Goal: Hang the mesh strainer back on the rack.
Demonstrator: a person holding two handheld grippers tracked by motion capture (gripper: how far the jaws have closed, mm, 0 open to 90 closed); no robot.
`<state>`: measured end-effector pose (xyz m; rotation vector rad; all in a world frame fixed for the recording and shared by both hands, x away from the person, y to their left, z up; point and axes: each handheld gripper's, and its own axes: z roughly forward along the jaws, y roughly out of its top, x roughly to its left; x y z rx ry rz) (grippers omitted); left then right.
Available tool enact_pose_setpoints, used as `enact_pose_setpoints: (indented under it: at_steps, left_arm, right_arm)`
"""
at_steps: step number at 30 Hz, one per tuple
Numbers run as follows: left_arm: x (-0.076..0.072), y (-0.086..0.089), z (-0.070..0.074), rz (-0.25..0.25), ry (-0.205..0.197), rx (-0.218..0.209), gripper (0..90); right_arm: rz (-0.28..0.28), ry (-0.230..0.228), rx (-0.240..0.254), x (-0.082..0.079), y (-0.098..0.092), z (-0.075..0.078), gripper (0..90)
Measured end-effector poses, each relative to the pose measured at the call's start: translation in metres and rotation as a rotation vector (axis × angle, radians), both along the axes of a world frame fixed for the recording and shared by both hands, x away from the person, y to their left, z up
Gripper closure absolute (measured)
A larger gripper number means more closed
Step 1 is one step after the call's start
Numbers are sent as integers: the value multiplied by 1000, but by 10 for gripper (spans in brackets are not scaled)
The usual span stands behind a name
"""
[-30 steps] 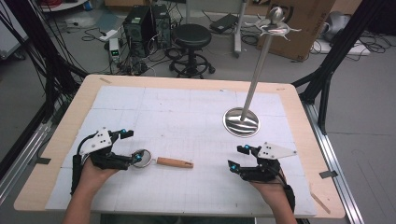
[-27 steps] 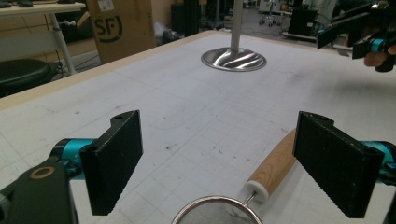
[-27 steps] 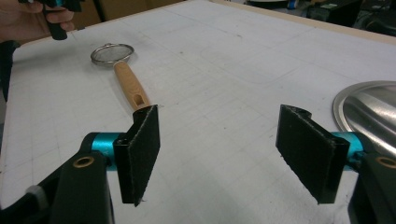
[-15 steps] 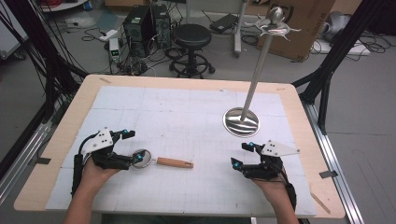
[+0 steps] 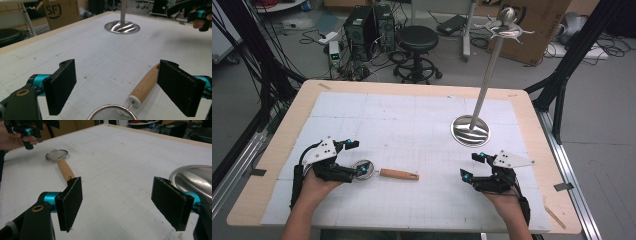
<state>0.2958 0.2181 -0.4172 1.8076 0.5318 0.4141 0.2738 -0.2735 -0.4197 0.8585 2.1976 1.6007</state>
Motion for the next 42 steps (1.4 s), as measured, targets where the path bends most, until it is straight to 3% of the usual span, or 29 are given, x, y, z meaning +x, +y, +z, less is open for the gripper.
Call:
enact_pose_setpoints:
  at_steps: [3,6,13,19,25,27,29,33,42]
  left_arm:
    - [0,-3,-1,-5,7,33,166]
    - [0,-7,1,-11,6,29,166]
    - [1,-28,2,-74,21,124,167]
    - [7,-45,3,-122,48,267,177]
    - [15,-64,3,-200,127,452,192]
    - [17,-70,5,-208,131,510,207]
    - [18,-74,6,-213,132,539,222]
    - [22,-81,7,-231,133,600,319]
    - [23,-85,0,-268,181,654,540]
  right_arm:
    - [13,3,-9,1,3,-1,243]
    - [18,-2,-20,1,5,0,243]
    - [24,-11,-2,-2,6,4,243]
    - [32,-2,-15,-1,8,2,243]
    - [29,-4,-17,-1,7,2,243]
    - [29,1,-16,-1,7,1,243]
    - [31,3,-19,-1,8,1,243]
    - [36,6,-27,-1,9,0,243]
    - [40,7,-24,-1,9,0,244]
